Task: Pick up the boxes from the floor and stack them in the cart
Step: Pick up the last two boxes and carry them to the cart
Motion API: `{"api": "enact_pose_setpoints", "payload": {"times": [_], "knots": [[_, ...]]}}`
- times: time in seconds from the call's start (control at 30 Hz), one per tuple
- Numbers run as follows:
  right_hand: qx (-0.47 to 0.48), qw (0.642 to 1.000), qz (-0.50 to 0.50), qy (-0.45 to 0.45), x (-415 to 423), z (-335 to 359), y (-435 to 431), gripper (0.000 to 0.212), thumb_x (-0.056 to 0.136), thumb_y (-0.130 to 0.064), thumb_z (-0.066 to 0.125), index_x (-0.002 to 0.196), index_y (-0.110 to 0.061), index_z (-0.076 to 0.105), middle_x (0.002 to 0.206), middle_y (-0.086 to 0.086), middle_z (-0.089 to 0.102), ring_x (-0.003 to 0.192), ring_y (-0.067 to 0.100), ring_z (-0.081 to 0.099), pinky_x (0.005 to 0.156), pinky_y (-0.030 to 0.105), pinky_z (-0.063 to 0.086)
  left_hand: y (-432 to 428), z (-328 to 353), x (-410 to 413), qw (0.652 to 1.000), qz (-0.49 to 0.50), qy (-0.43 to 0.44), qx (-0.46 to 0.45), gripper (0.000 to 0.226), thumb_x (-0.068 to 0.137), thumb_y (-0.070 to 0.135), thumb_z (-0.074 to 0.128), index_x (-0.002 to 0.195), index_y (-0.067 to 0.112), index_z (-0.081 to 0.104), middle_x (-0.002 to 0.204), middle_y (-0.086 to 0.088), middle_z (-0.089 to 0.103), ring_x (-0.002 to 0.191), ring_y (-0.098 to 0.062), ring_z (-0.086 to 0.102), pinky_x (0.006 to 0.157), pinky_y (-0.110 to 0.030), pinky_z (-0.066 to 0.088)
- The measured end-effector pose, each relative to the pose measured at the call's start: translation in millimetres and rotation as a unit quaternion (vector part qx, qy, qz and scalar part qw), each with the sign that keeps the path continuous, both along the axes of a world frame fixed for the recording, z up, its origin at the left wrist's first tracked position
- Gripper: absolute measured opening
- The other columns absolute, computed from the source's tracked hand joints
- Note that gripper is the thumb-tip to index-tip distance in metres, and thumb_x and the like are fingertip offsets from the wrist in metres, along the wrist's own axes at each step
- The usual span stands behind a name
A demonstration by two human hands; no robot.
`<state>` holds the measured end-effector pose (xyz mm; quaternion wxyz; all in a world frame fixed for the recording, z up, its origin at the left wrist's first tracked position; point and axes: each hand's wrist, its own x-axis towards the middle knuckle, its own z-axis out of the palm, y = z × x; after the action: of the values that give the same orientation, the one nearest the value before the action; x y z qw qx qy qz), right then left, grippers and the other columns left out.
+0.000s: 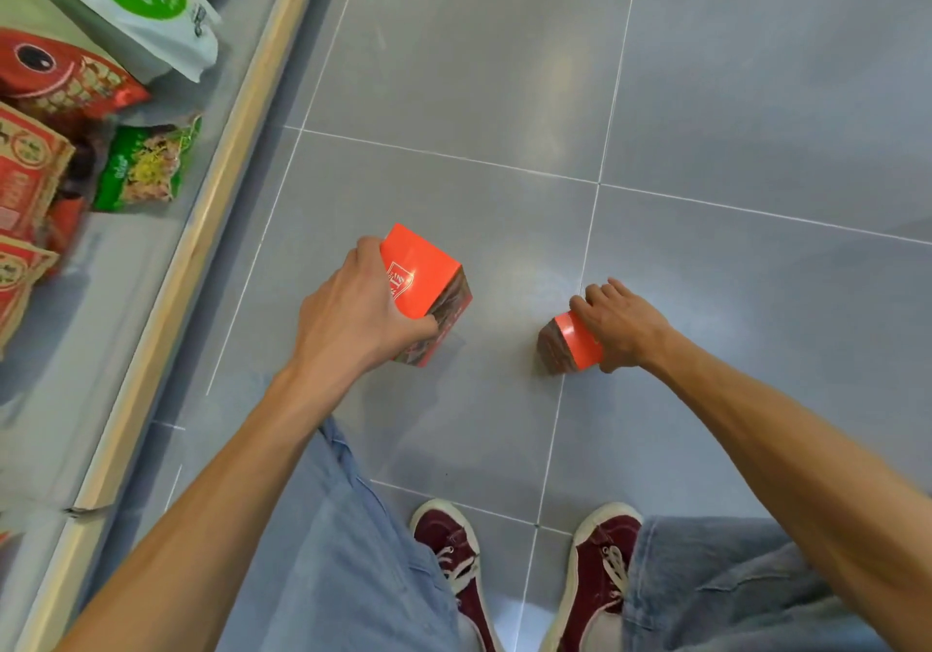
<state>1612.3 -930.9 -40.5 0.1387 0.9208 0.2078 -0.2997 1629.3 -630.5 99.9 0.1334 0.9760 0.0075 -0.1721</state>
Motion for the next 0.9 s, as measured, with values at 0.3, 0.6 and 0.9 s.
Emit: {"api": "enact_pose_setpoints", "payload": {"times": [0.3,0.6,0.9], "knots": [[0.109,0.977,-0.182,-0.033,-11.9,135.2,33.9,0.101,0.055,-0.086,0.059,0.128,-0.018,0.044,0.112,0.009,0.05,0.096,0.03,0.051,0.082,0.042,0.044,11.5,108.2,-29.2,0.994,0.096,0.024,-0.051,0.089,0.063,0.054,0.079,0.131,0.02,0.033,0.122,-0.003,0.054,0.106,-0.029,0.058,0.077,-0.038,0.041],[0.189,0.951,-0.223,-0.106,-16.9,398.2,104.3,0.108,0.048,-0.094,0.058,0.127,-0.021,0.046,0.114,0.0,0.055,0.106,0.028,0.055,0.092,0.041,0.046,66.8,315.2,-97.2,0.961,0.241,0.01,-0.137,0.104,0.058,0.062,0.079,0.142,0.026,0.028,0.134,0.002,0.05,0.119,-0.023,0.053,0.09,-0.042,0.045],[0.259,0.964,-0.051,-0.037,-48.4,624.1,182.6,0.084,0.059,-0.064,0.071,0.128,-0.02,0.052,0.112,0.007,0.056,0.105,0.034,0.056,0.086,0.042,0.047,105.0,512.1,-224.9,0.854,0.484,-0.066,-0.18,0.101,0.061,0.056,0.084,0.142,0.026,0.031,0.133,0.001,0.053,0.12,-0.024,0.053,0.088,-0.037,0.042]]}}
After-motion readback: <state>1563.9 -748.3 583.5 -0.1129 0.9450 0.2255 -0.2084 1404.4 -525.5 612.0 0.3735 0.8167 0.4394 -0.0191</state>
